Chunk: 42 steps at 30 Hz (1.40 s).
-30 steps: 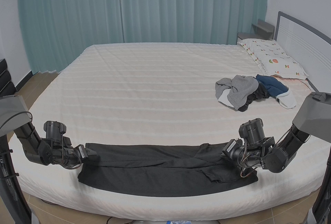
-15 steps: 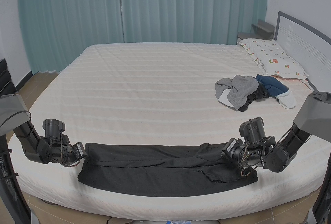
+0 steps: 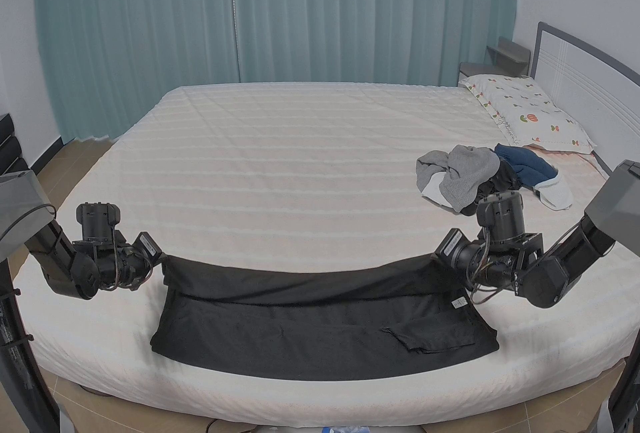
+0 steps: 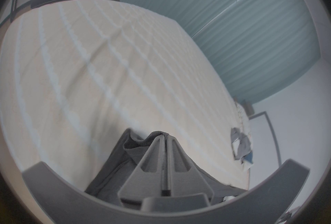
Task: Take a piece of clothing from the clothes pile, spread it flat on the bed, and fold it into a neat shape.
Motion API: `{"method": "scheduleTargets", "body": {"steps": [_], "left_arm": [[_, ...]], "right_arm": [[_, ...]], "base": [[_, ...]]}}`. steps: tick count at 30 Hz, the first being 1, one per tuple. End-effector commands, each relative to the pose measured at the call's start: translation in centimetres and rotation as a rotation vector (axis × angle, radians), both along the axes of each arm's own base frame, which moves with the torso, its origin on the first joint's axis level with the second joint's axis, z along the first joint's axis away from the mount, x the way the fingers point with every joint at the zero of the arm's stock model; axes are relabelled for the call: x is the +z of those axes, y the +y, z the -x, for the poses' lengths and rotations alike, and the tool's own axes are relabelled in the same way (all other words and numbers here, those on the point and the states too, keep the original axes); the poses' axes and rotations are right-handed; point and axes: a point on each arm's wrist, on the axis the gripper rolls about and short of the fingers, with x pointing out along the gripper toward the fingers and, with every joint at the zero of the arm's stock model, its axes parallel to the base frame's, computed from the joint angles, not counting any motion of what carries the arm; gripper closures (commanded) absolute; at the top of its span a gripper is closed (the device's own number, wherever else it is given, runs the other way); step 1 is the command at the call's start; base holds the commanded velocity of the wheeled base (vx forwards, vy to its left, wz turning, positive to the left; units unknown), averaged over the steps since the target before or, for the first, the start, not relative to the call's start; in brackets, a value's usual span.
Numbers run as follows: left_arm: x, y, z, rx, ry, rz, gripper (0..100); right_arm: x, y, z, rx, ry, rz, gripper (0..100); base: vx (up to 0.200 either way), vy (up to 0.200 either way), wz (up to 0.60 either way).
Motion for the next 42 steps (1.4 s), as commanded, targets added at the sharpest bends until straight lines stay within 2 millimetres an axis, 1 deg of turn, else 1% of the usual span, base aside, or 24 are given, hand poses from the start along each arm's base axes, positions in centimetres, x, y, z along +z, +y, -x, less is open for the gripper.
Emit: {"method": "scheduleTargets", "body": {"steps": [1, 4, 7, 14, 21, 25, 28, 30, 34, 38, 42], "left_arm": [[1.8, 0.2, -1.9, 0.055, -0.109, 0.071, 100], [2.4, 0.3, -2.4, 0.085, -0.167, 0.121, 100], [2.3, 0.2, -2.4, 0.082, -0.188, 0.12, 100], [2.4, 0.3, -2.4, 0.082, -0.216, 0.119, 100], [2.6, 0.5, -2.5, 0.09, -0.227, 0.119, 100], [2.6, 0.7, -2.5, 0.095, -0.227, 0.118, 100], [2.6, 0.8, -2.4, 0.097, -0.229, 0.118, 100], [2.8, 0.9, -2.3, 0.099, -0.233, 0.118, 100], [2.9, 0.8, -2.2, 0.097, -0.232, 0.118, 100], [2.9, 0.9, -2.2, 0.1, -0.232, 0.117, 100], [2.6, 0.9, -2.1, 0.1, -0.225, 0.116, 100]], "right_arm": [[1.0, -0.8, -2.9, -0.032, -0.11, -0.008, 100], [0.6, -1.1, -3.8, -0.024, -0.162, 0.017, 100], [0.0, -1.0, -4.0, -0.015, -0.179, 0.03, 100], [-0.9, -0.9, -4.1, -0.006, -0.226, 0.034, 100], [-1.0, -0.8, -4.5, -0.005, -0.28, 0.023, 100], [-1.4, -0.7, -4.8, 0.004, -0.336, 0.032, 100], [-1.7, -0.7, -4.7, 0.012, -0.343, 0.039, 100], [-2.6, -0.6, -4.5, 0.031, -0.337, 0.048, 100], [-3.5, -0.5, -4.8, 0.032, -0.324, 0.053, 100], [-3.5, -0.4, -4.8, 0.035, -0.348, 0.044, 100], [-2.9, -0.6, -4.8, 0.032, -0.365, 0.04, 100]], "base": [[0.0, 0.0, 0.0], [0.0, 0.0, 0.0], [0.0, 0.0, 0.0], [0.0, 0.0, 0.0], [0.0, 0.0, 0.0], [0.0, 0.0, 0.0], [0.0, 0.0, 0.0], [0.0, 0.0, 0.0], [0.0, 0.0, 0.0], [0.0, 0.0, 0.0], [0.0, 0.0, 0.0]]}}
